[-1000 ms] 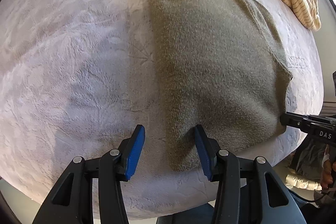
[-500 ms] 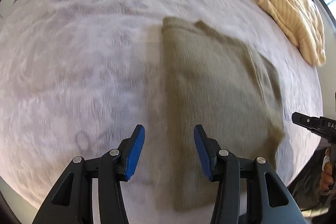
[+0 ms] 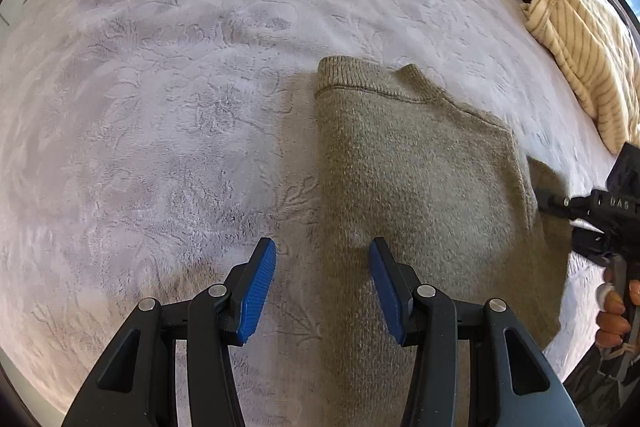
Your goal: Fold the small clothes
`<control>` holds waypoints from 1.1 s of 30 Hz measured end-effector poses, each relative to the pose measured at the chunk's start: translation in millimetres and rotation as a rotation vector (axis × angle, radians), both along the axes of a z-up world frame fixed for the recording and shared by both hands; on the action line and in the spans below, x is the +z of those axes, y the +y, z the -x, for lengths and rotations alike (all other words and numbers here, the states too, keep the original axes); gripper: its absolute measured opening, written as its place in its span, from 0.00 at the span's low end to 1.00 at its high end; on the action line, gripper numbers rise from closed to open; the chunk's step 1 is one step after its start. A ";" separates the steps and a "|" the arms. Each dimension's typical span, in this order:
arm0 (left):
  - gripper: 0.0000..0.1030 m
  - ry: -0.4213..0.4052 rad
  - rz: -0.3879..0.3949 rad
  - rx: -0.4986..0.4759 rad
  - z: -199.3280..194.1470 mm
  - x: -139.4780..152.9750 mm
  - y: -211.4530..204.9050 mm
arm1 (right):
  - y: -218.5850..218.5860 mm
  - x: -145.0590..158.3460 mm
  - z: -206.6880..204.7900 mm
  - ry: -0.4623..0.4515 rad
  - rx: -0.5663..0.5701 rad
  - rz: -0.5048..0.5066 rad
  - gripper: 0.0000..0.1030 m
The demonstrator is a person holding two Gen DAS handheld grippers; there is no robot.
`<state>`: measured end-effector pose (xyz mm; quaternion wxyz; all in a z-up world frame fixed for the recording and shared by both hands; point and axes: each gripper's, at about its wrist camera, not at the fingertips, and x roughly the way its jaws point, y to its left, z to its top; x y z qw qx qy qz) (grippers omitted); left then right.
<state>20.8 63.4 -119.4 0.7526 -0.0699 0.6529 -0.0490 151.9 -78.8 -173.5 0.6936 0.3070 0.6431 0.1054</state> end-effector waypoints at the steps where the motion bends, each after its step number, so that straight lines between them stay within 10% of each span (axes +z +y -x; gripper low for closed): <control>1: 0.49 -0.002 -0.003 0.002 0.2 0.9 0.1 | 12.2 17.7 -3.0 -0.069 0.090 0.052 0.17; 5: 0.49 -0.015 -0.017 -0.001 3.0 5.6 -1.2 | 39.6 55.1 -6.7 -0.217 0.299 0.228 0.17; 9: 0.54 -0.003 -0.023 0.021 -1.5 -0.2 -10.4 | 26.4 12.5 -15.9 -0.137 0.326 0.377 0.20; 18: 0.63 -0.010 -0.055 0.014 1.0 6.9 0.8 | -6.1 46.9 20.4 -0.097 0.123 0.349 0.33; 24: 0.63 -0.019 -0.048 -0.064 24.4 15.3 -12.5 | 31.3 63.3 69.1 -0.114 0.208 0.278 0.30; 33: 0.73 0.011 -0.057 -0.047 44.4 3.6 -10.7 | 56.2 28.5 100.9 -0.062 0.287 0.441 0.29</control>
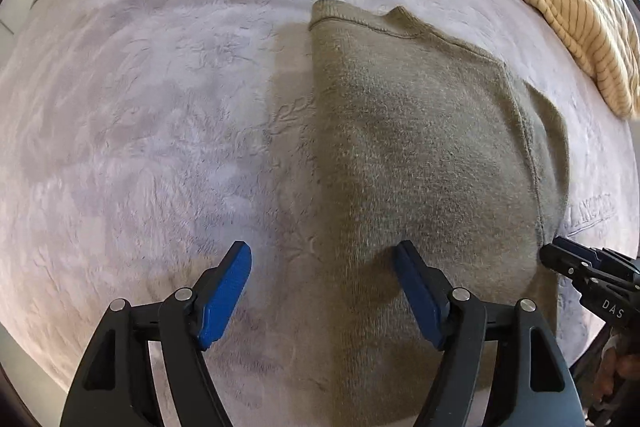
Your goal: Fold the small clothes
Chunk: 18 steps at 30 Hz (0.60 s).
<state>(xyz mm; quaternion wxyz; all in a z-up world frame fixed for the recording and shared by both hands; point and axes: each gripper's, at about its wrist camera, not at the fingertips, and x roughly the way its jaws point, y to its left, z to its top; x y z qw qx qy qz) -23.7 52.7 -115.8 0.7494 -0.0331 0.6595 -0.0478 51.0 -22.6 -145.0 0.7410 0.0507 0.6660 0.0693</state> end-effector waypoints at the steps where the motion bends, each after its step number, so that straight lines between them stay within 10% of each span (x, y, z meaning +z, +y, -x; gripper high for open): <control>1: 0.73 -0.002 -0.004 -0.006 0.7 1.3 0.9 | -2.1 2.3 1.1 0.009 -0.009 -0.002 0.29; 18: 0.73 0.003 -0.029 -0.035 29.8 29.7 11.9 | -32.0 47.8 28.7 0.034 -0.172 -0.069 0.32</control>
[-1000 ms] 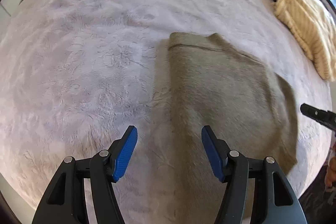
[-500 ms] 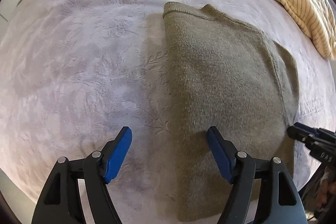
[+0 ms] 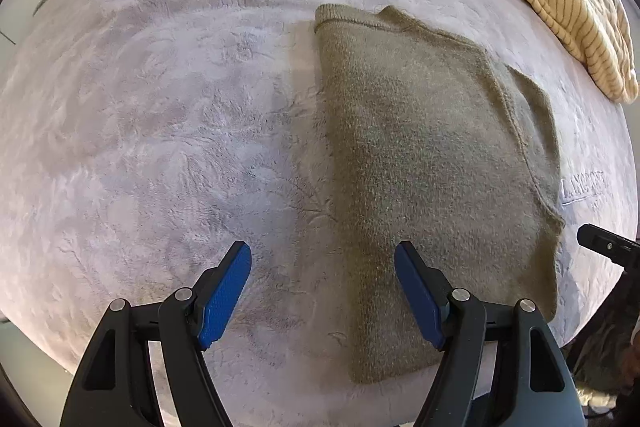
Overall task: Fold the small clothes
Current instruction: 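Open the right tool and pull both tools back from the sweater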
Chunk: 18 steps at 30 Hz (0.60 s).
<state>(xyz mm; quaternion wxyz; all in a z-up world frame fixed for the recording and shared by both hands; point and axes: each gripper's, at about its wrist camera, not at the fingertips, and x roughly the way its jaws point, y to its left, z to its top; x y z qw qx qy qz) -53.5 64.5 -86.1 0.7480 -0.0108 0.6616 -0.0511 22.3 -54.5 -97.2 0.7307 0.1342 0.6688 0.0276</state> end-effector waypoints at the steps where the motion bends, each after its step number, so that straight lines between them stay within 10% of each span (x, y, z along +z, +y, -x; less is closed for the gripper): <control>1: 0.73 -0.010 -0.010 -0.004 5.4 6.6 5.0 | -0.9 2.6 2.1 0.002 -0.003 0.002 0.32; 8: 0.73 -0.073 0.006 0.000 8.5 41.5 5.0 | 6.2 31.8 3.4 -0.035 0.017 0.023 0.32; 16: 0.73 -0.081 0.026 0.035 -1.5 61.4 1.8 | 23.9 65.3 -0.5 -0.080 0.025 0.079 0.56; 18: 1.00 -0.094 0.020 0.033 -0.2 68.4 1.7 | 26.9 71.5 -1.3 -0.094 0.028 0.098 0.66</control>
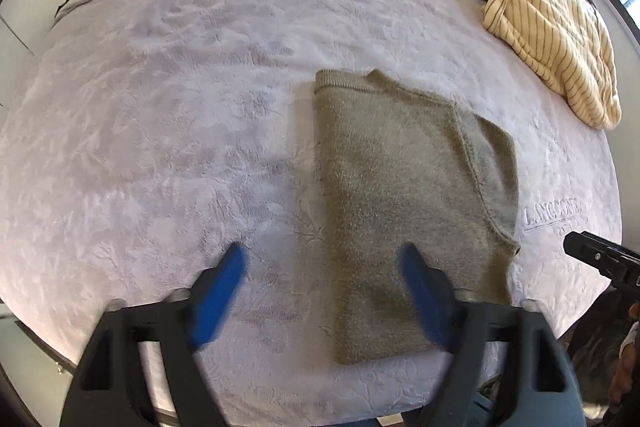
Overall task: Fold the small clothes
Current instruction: 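Open the right tool and pull both tools back from the sweater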
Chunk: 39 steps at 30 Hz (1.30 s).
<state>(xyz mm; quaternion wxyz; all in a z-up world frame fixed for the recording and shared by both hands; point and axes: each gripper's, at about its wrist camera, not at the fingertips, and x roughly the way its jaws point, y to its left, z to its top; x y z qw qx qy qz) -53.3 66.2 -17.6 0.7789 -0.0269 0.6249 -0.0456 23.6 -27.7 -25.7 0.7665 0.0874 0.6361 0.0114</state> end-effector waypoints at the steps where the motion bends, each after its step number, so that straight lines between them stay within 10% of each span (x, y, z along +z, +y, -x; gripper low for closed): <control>1: 1.00 -0.012 -0.008 0.002 0.6 3.6 -0.3 | 2.1 2.7 -1.1 -0.007 0.001 0.005 0.66; 12: 1.00 -0.065 -0.076 0.012 -1.5 29.8 -12.1 | 11.9 30.9 -1.8 -0.054 0.004 0.073 0.81; 39: 1.00 -0.100 -0.152 0.025 3.0 59.9 -45.0 | 43.3 51.7 1.0 -0.119 -0.021 0.213 0.83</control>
